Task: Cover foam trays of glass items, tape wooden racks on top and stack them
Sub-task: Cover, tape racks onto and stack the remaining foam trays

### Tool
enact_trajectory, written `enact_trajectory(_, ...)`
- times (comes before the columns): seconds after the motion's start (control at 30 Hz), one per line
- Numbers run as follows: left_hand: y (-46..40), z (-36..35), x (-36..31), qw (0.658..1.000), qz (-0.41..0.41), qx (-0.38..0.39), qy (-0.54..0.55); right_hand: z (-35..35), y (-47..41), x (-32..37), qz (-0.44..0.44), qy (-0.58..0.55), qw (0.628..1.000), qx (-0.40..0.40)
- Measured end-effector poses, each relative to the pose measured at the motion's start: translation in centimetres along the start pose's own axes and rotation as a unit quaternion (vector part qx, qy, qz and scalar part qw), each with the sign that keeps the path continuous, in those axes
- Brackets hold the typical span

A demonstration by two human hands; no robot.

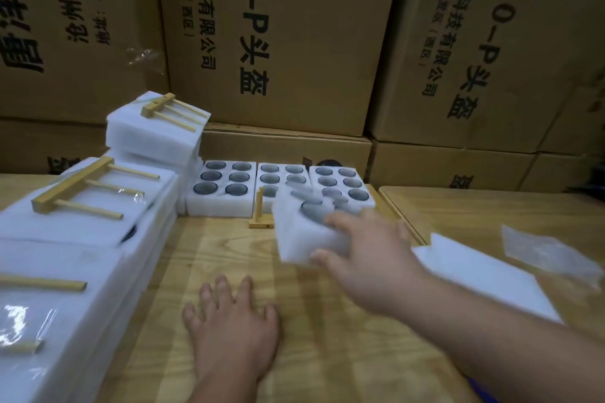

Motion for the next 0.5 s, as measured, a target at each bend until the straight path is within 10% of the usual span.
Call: enact_trajectory(0.5, 5.1, 1.6, 3.2, 0.956, -0.147, 0.063, 0.246, -6.0, 15.7, 4.8, 0.045, 0.189, 0.981, -0.013)
Point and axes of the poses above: each hand's wrist, its own y-axis away from the middle knuckle, its own z-axis out of the back of the hand, x = y × z, the point moved 4 cm from there along -y, towards the middle knuckle, and after that the axes turned 14 degrees about z, right-handed, at the moved point
